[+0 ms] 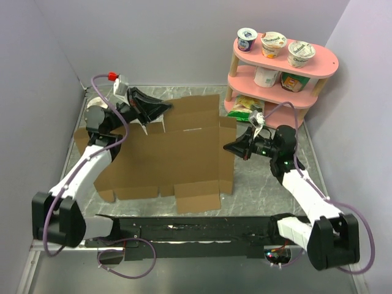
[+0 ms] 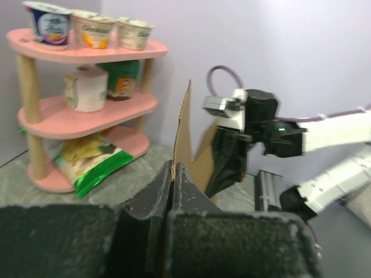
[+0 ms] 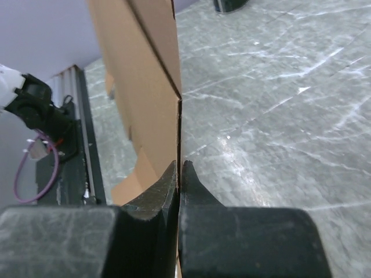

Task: Fold the paper box

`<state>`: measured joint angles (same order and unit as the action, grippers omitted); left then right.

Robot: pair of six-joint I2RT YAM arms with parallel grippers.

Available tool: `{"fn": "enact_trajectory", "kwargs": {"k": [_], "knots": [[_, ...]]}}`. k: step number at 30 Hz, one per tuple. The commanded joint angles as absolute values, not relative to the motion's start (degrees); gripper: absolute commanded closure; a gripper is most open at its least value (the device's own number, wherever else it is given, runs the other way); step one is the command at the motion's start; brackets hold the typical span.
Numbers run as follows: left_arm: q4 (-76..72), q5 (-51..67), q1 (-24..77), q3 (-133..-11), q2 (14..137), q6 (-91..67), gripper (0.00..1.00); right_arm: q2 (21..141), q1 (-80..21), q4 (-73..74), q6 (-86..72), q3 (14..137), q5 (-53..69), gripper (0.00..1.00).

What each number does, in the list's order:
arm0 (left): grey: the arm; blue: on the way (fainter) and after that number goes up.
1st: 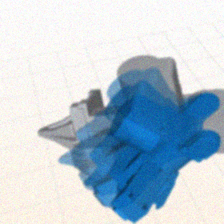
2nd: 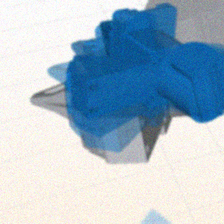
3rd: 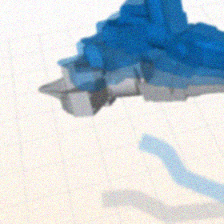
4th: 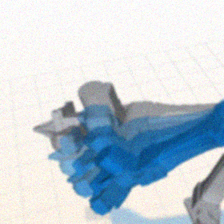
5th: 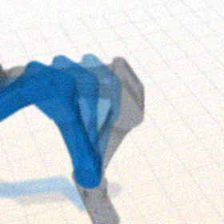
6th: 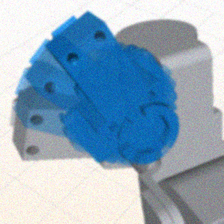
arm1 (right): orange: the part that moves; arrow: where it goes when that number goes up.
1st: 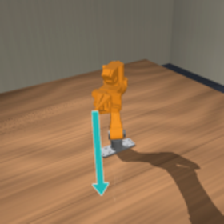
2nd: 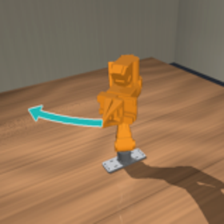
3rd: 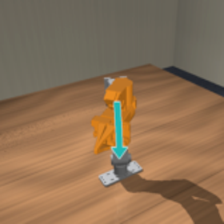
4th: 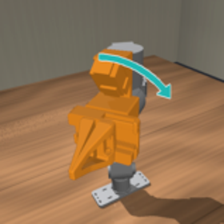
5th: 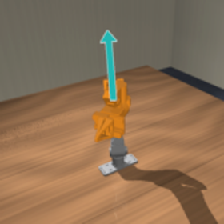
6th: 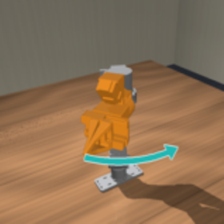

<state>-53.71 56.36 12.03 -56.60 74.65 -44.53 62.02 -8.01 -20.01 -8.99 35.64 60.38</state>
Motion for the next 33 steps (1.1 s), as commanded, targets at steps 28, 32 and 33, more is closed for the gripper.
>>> {"fn": "enact_trajectory", "kwargs": {"k": [28, 32, 33], "knots": [[4.06, -1.24, 8.44, -37.97, 39.45, -25.31, 0.04, 61.70, -8.00, 40.60, 16.08, 76.46, 30.32, 1.00], [-3.67, 3.42, 5.19, -33.15, 39.90, -29.69, 0.04, 60.38, -8.00, 40.78, 16.26, 76.38, 29.88, 1.00], [-4.65, 4.30, 3.97, -31.66, 39.82, -30.23, 0.04, 60.29, -8.00, 40.78, 16.35, 76.38, 29.80, 1.00]]}}
